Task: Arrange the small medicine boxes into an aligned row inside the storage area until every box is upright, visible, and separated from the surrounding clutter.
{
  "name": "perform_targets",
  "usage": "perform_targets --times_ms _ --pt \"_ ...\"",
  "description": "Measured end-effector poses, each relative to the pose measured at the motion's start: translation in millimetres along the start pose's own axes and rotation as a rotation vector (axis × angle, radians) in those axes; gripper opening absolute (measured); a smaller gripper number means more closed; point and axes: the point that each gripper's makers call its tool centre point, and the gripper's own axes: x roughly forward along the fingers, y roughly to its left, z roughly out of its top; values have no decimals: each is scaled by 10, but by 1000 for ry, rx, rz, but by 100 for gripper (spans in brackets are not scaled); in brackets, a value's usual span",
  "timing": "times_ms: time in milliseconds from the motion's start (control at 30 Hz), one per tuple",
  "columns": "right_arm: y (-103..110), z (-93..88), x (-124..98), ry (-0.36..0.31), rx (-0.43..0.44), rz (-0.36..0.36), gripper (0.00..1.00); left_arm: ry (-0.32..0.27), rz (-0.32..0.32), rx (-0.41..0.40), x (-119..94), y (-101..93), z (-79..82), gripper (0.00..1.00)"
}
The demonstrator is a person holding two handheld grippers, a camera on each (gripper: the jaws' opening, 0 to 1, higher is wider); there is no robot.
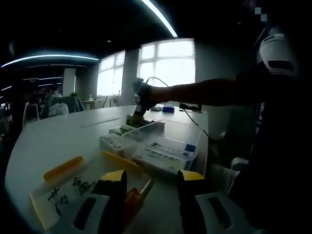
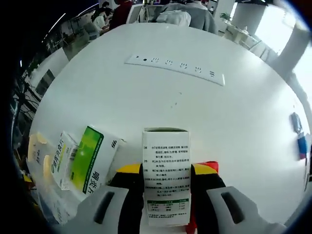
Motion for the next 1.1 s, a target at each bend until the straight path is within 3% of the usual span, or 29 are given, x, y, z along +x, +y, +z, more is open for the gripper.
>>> perform_targets --times_ms 533,833,1100 --pt "158 -32 -378 -114 26 23 35 37 -35 63 33 -103 41 41" --pt "207 -18 -733 -160 55 28 35 20 -43 70 44 -137 88 41" --pt "288 -97 -1119 -214 93 87 35 -5 -67 90 89 -206 173 41"
